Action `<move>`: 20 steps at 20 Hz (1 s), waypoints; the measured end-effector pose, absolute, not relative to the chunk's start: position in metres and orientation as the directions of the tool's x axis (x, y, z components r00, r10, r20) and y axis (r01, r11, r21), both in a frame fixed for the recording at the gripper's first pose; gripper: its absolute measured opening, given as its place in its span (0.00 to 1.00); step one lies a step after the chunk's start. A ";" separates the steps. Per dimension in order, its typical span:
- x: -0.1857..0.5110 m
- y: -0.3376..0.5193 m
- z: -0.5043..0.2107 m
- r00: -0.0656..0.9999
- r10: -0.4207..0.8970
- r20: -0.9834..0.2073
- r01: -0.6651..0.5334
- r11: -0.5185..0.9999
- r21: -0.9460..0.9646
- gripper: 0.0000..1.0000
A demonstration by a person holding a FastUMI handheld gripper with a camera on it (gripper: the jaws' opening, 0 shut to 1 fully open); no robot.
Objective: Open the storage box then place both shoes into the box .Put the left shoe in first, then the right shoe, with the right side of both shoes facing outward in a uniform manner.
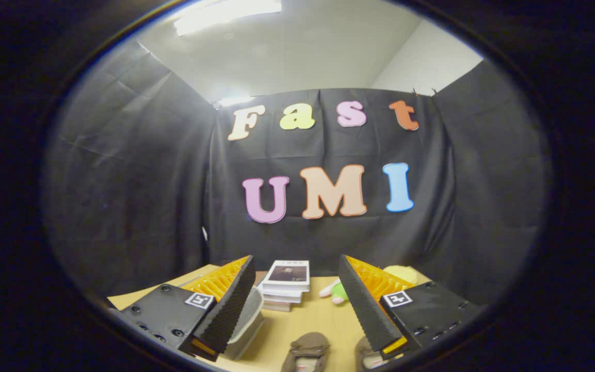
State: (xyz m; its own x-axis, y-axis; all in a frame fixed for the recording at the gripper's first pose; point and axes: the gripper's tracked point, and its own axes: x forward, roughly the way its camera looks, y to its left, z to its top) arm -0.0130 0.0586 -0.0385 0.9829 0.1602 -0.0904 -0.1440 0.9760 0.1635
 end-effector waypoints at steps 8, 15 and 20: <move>-0.027 0.092 -0.103 0.940 0.192 -0.281 -0.070 0.917 0.394 1.00; -0.042 0.128 -0.172 0.856 0.271 -0.440 0.074 0.778 0.623 1.00; -0.052 0.148 -0.209 0.792 0.359 -0.494 0.200 0.613 0.764 1.00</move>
State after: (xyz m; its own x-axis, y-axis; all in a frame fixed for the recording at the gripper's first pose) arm -0.0515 0.1483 -0.2085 0.7918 0.3586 -0.4944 0.1996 0.6130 0.7645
